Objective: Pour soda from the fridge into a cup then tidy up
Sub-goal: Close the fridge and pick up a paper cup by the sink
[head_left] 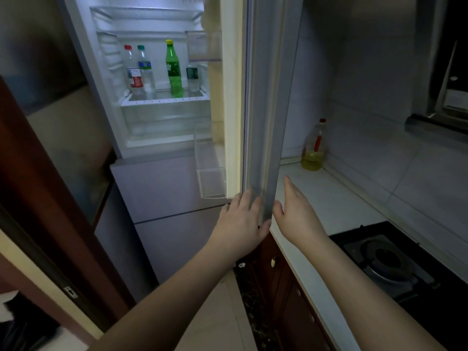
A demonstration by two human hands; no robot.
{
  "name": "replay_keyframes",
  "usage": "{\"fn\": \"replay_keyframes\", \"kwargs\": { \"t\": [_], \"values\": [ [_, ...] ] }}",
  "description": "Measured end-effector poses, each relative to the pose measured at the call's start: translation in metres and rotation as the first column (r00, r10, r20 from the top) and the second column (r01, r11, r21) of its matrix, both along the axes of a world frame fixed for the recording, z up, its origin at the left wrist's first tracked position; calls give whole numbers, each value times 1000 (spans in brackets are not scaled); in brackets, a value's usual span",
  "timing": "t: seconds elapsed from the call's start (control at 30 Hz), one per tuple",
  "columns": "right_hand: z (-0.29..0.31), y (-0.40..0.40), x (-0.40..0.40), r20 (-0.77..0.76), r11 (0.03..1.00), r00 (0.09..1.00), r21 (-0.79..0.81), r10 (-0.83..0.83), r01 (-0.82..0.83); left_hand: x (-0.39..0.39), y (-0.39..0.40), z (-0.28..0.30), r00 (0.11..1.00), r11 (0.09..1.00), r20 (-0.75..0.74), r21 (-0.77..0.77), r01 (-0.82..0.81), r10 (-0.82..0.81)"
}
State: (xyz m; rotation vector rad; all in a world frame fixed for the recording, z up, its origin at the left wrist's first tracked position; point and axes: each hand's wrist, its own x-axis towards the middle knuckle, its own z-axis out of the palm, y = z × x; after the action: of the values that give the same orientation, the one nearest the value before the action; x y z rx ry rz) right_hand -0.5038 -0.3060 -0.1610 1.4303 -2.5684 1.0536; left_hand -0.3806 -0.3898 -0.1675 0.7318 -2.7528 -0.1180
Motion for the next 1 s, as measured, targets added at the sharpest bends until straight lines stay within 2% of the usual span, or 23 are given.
{"fn": "replay_keyframes", "kwargs": {
  "t": [0.3,0.47,0.57,0.67,0.9,1.0],
  "values": [
    [-10,-19,-8,40,984,988,-110,147,-141,3,-9,-13,973,987,-233,157,44,-6],
    [-15,-27,3,207,951,934,-172,290,-257,10,-3,-22,949,943,-297,331,3,101],
    [-12,-34,11,275,924,888,-214,369,-317,13,-1,-27,901,907,-371,417,-53,223],
    [-10,-43,20,281,898,856,-210,434,-386,18,-4,-31,839,868,-427,487,-100,336],
    [-18,-74,40,287,819,768,-175,573,-546,31,-21,-34,688,810,-485,522,-268,540],
    [-15,-87,43,231,771,738,-121,634,-625,35,-35,-31,611,779,-514,546,-309,602]
  ]
}}
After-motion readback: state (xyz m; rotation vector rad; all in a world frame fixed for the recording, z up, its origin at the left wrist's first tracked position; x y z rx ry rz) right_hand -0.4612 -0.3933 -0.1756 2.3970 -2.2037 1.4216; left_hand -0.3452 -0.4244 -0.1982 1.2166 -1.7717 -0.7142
